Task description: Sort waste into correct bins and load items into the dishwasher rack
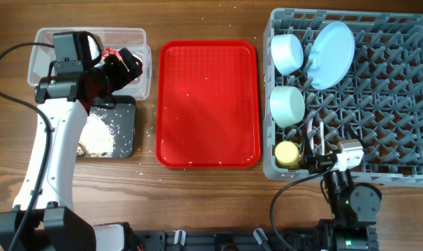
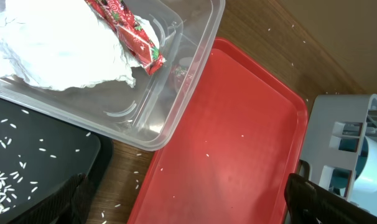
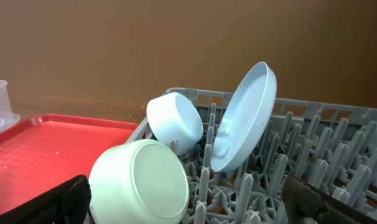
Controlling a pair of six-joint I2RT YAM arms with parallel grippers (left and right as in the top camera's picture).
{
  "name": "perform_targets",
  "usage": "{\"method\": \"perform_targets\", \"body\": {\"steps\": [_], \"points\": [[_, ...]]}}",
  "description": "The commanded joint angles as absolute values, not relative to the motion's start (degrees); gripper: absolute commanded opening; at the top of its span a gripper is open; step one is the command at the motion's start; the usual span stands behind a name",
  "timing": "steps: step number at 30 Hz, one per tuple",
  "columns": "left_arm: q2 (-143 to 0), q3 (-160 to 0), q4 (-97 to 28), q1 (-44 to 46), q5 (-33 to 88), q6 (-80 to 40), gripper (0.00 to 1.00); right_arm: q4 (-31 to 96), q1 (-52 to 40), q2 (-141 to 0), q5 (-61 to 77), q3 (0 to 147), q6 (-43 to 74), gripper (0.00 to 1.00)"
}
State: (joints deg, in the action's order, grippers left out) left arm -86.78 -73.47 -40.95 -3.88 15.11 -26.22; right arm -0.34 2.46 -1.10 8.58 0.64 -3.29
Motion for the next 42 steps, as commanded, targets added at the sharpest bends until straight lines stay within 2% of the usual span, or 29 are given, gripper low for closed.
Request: {"method": "perform_targets", "body": {"steps": [1,12,17,22,26,29,34,42], "points": [[-87.2,-73.4,-40.8,-4.0,15.4,-26.0,1.00,-0.8,2.7,-0.6,9.5,0.3,-2.6,1.00],[-87.2,-73.4,-40.8,-4.0,15.4,-26.0,1.00,-0.8,2.7,-0.6,9.5,0.3,-2.6,1.00],[-80.5,-71.7,-42.4,-4.0,4.5,-25.7,1.00,-0.8,2.7,-0.6,9.5,0.3,-2.6,1.00],[-65.2,-53.1,-23.7,-4.0,8.2,-18.2,1.00,-0.8,2.7,-0.6,9.6,0.3,-2.6,1.00],[-50.5,-28.0,2.7,-4.0,10.9,-18.2,1.00,-0.8,2.7,-0.6,9.6,0.3,-2.6,1.00],[-37.7,-14.1,12.3,-4.0,10.7,-18.2,1.00,-0.8,2.7,-0.6,9.5,0.3,-2.6,1.00],[-16.9,-4.3,7.1,-4.0,8.0,-18.2,1.00,-0.8,2.7,-0.6,9.5,0.3,-2.6,1.00],[-8.0,-0.3,-0.9,-4.0,6.9,-18.2,1.00,-0.8,2.7,-0.6,9.5,0.3,-2.6,1.00]]}}
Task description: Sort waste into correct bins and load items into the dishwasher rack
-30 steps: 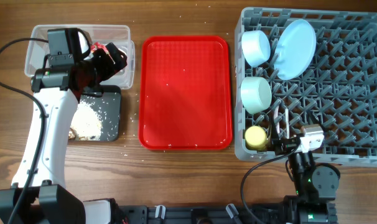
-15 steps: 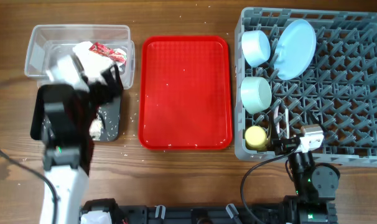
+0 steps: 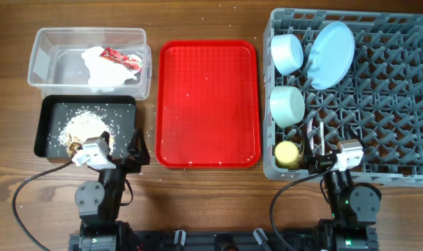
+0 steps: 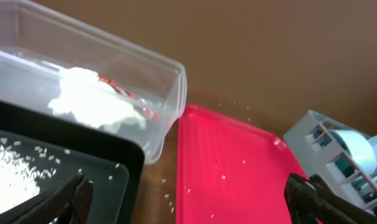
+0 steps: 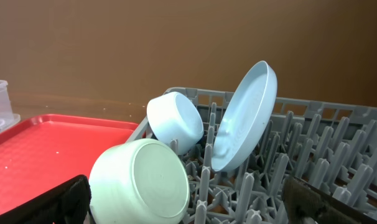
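Observation:
The clear waste bin (image 3: 44, 42) at the back left holds crumpled white paper (image 3: 103, 70) and a red wrapper (image 3: 121, 58); both also show in the left wrist view, paper (image 4: 95, 106). A black tray (image 3: 47, 139) carries rice and food scraps. The grey dishwasher rack (image 3: 379, 104) holds a blue bowl (image 3: 287, 52), a blue plate (image 3: 334, 45), a pale green bowl (image 3: 287, 104), a yellow cup (image 3: 287, 154) and cutlery. My left gripper (image 3: 133, 150) (image 4: 191, 202) is open and empty at the table's front left. My right gripper (image 3: 316, 159) (image 5: 191, 205) is open at the rack's front edge, behind the green bowl (image 5: 142, 180).
The red tray (image 3: 208, 104) lies bare in the middle between bins and rack, with a few rice grains on it. Loose rice grains dot the wood around the black tray.
My left arm was stretched over the clear bin with its gripper open above the wrapper and paper. Now it sits drawn back at the front left beside the black tray. The right arm has not moved.

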Controlling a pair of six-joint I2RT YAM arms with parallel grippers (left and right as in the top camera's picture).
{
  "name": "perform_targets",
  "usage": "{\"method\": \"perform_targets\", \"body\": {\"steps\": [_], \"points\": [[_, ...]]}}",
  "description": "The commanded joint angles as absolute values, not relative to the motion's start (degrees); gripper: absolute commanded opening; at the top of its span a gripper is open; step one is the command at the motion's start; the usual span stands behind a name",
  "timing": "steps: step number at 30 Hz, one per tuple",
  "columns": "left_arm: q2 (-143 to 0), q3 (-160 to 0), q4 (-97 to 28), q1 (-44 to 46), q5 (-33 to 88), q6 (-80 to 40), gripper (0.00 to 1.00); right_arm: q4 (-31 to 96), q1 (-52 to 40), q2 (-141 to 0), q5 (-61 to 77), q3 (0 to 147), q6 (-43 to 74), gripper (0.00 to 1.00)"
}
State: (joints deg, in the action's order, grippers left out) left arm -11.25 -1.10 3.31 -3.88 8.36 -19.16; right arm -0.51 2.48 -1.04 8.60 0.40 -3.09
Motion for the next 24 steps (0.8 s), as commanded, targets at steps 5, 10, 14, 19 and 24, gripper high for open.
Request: {"method": "perform_targets", "body": {"steps": [5,10,14,19,24], "points": [[0.0,-0.3,-4.1,-4.1,5.7,-18.2,1.00,-0.8,2.7,-0.6,9.5,0.3,-2.6,1.00],[-0.2,-0.3,-3.9,-4.1,5.7,-18.2,1.00,-0.8,2.7,-0.6,9.5,0.3,-2.6,1.00],[-0.2,-0.3,-3.9,-4.1,5.7,-18.2,1.00,-0.8,2.7,-0.6,9.5,0.3,-2.6,1.00],[-0.2,-0.3,-3.9,-4.1,5.7,-18.2,1.00,-0.8,2.7,-0.6,9.6,0.3,-2.6,1.00],[-0.2,-0.3,-3.9,-4.1,5.7,-18.2,1.00,-0.8,2.7,-0.6,9.5,0.3,-2.6,1.00]]}}
